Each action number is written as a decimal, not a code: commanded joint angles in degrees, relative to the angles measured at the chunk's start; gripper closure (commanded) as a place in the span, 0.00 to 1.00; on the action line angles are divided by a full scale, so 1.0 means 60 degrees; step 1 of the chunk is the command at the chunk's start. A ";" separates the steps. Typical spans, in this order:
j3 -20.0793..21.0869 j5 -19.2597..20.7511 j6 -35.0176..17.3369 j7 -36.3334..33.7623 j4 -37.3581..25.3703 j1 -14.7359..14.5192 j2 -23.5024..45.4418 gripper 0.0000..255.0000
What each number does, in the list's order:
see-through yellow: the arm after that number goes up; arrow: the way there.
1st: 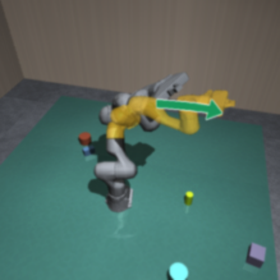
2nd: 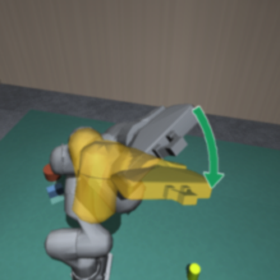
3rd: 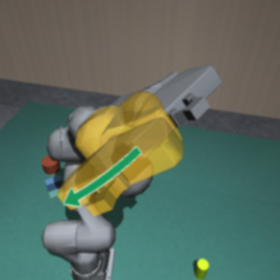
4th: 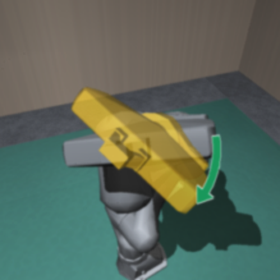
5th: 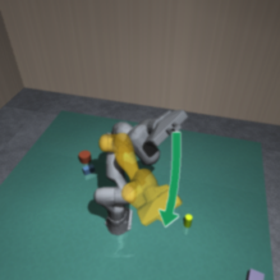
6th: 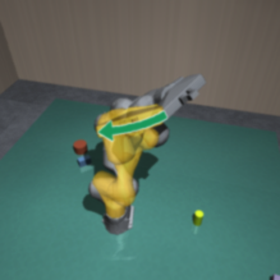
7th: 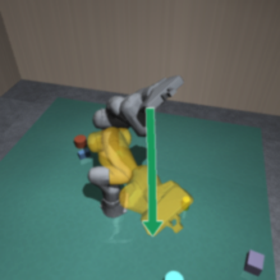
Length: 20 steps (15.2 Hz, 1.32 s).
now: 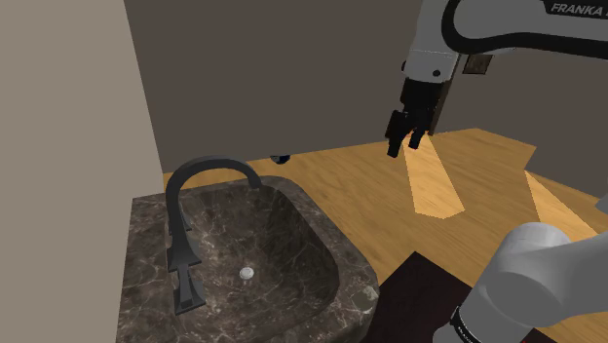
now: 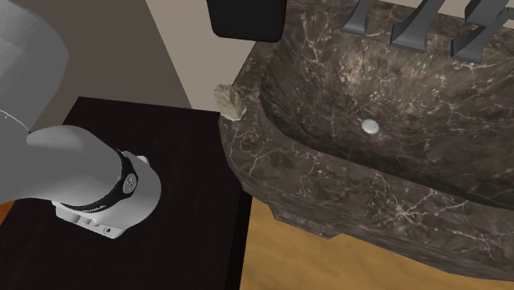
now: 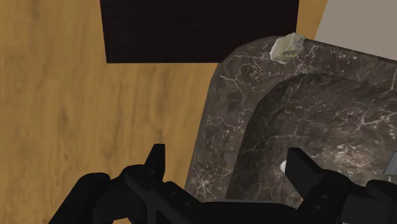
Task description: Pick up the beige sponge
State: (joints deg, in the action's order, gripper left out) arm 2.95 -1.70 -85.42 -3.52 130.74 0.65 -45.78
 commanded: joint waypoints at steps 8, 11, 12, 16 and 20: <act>0.1023 -0.0657 -0.1398 -0.0898 0.2450 -0.0417 -0.1206 0.00; 0.1540 -0.1029 -0.2015 -0.1311 0.3369 -0.0683 -0.1574 0.00; 0.1726 -0.1167 -0.2228 -0.1454 0.3658 -0.0783 -0.1671 0.00; 0.2546 -0.1787 -0.3137 -0.2056 0.4714 -0.1251 -0.1896 0.00; 0.3491 -0.2508 -0.4191 -0.2718 0.5592 -0.1804 -0.1778 0.00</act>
State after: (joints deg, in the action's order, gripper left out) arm 22.58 -15.68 -108.85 -18.91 162.79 -9.37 -56.51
